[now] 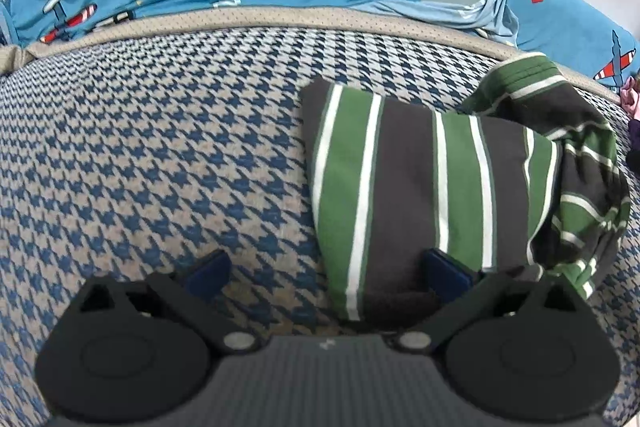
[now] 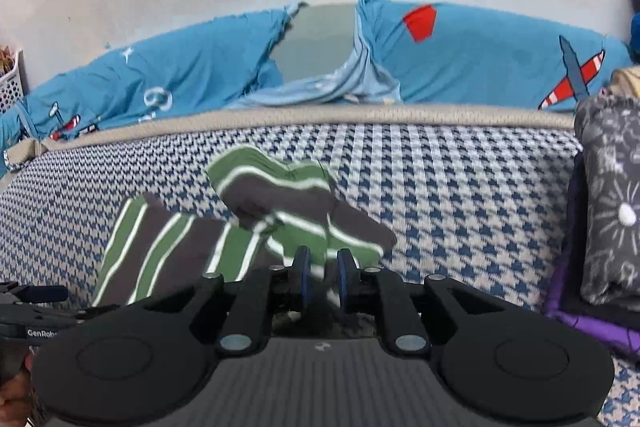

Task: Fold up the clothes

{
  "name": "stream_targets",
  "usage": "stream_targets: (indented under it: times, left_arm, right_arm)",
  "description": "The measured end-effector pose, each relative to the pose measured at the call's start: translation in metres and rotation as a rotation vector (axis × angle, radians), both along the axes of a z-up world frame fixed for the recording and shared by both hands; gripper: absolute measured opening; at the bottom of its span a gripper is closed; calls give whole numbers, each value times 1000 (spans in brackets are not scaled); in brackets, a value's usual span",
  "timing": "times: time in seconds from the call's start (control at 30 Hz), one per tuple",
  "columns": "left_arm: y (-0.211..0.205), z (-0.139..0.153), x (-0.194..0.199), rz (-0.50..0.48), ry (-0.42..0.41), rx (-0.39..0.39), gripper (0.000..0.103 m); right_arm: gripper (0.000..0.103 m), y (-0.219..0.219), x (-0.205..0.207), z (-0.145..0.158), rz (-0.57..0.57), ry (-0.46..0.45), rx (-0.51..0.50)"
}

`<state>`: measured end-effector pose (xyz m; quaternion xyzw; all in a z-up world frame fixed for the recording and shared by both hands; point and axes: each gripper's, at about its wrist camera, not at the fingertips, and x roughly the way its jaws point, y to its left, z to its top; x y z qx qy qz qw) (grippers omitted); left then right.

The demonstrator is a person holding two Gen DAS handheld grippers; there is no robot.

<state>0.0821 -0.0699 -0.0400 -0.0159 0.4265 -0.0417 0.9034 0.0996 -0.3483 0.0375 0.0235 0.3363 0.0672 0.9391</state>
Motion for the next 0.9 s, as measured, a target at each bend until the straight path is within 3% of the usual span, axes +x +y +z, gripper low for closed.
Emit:
stream_targets:
  times: [0.23, 0.43, 0.5, 0.53, 0.63, 0.9]
  left_arm:
    - [1, 1, 0, -8, -4, -12, 103]
    - [-2, 1, -2, -30, -11, -14, 103]
    - [-2, 0, -2, -31, -8, -13, 103]
    - [-2, 0, -2, -30, -10, -14, 103]
    - [-2, 1, -3, -27, -14, -16, 103]
    - [-1, 3, -4, -18, -27, -22, 103]
  right_arm:
    - [30, 5, 12, -6, 23, -10, 32]
    - [32, 10, 26, -19, 24, -3, 35]
    - [22, 14, 25, -19, 43, -27, 22]
    - [9, 16, 24, -19, 52, -40, 16]
    - [5, 20, 18, -16, 80, -102, 9]
    - [4, 9, 1, 16, 61, -240, 157]
